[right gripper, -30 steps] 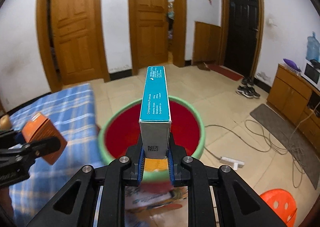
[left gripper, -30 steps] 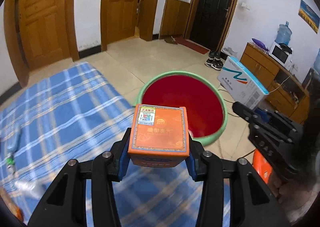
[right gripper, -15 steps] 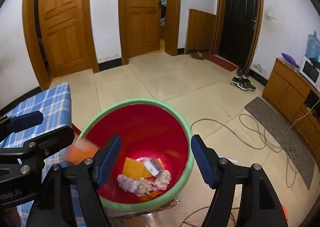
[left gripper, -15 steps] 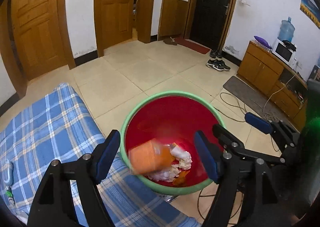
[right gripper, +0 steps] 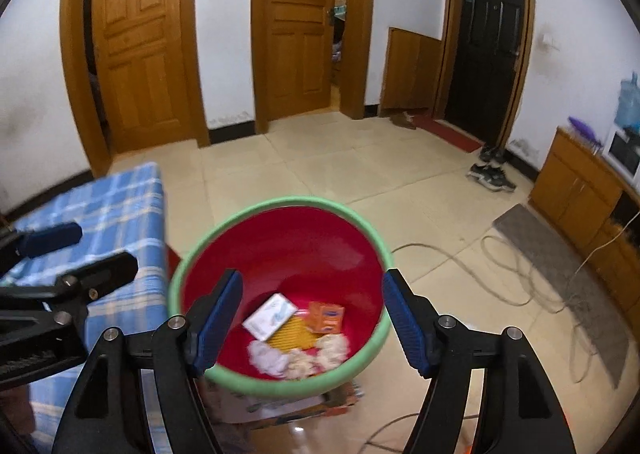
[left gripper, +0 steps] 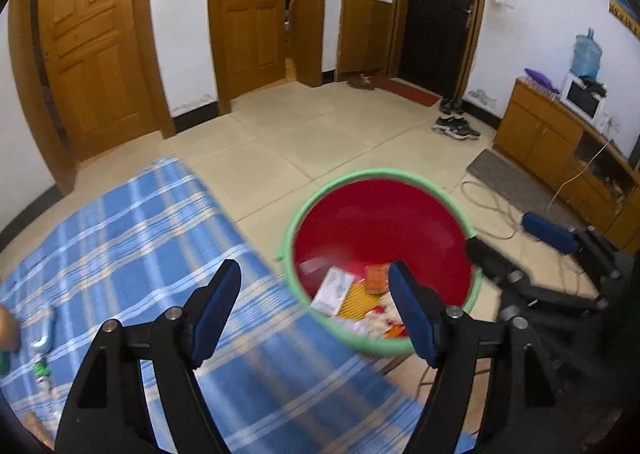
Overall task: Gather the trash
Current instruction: 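Move both open tools back to the table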
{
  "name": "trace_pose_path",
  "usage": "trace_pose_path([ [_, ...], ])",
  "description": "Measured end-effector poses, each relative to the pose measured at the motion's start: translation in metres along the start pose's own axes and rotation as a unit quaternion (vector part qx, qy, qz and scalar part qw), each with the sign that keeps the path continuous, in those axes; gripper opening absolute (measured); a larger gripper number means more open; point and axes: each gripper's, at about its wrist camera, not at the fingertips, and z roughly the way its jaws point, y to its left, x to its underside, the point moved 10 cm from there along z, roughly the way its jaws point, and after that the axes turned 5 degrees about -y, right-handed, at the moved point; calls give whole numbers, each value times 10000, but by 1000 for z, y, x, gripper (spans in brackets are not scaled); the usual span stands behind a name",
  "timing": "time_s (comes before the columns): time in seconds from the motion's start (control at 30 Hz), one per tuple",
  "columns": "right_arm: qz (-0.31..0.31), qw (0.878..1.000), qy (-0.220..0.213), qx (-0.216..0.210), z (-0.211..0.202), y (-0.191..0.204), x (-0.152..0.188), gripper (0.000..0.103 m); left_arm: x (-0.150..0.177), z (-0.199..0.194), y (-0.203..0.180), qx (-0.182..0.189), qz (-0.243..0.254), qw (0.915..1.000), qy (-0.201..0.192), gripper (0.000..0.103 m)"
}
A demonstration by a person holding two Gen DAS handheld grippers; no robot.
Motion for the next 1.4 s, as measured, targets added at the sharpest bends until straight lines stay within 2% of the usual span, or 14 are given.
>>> trace_pose_path([
  [0.17,42,9997,-59,-236,-27,18,14,74,31,-28,24,-31,-256,9997,2,75],
  [0.3,119,9996,-42,-252,-57,32,40,74,61,-65,43,-90,-449,9989,-105,75],
  [0.47,101,9996,-107,-222,-83,52,68,74,88,-91,59,-361,-334,9985,-258,75],
  [0.53,10,9995,-194,-248,-84,65,70,74,95,-86,65,-432,-400,9982,-149,75],
  [0.63,22,9988,-42,-492,-76,85,74,74,99,-81,71,-424,-555,9975,-72,75],
  [0.93,-198,9956,-94,-912,-72,148,67,74,108,-106,117,-748,-860,9930,-313,75],
  [1.07,-327,9917,-52,-1241,-65,193,67,74,125,-128,163,-1124,-1140,9866,-325,75],
  [1.27,-555,9828,109,-1756,-59,265,74,74,161,-167,238,-1773,-1708,9688,-277,75],
  [1.4,-772,9747,198,-2087,-60,311,79,74,182,-187,271,-1948,-2101,9577,-268,75],
])
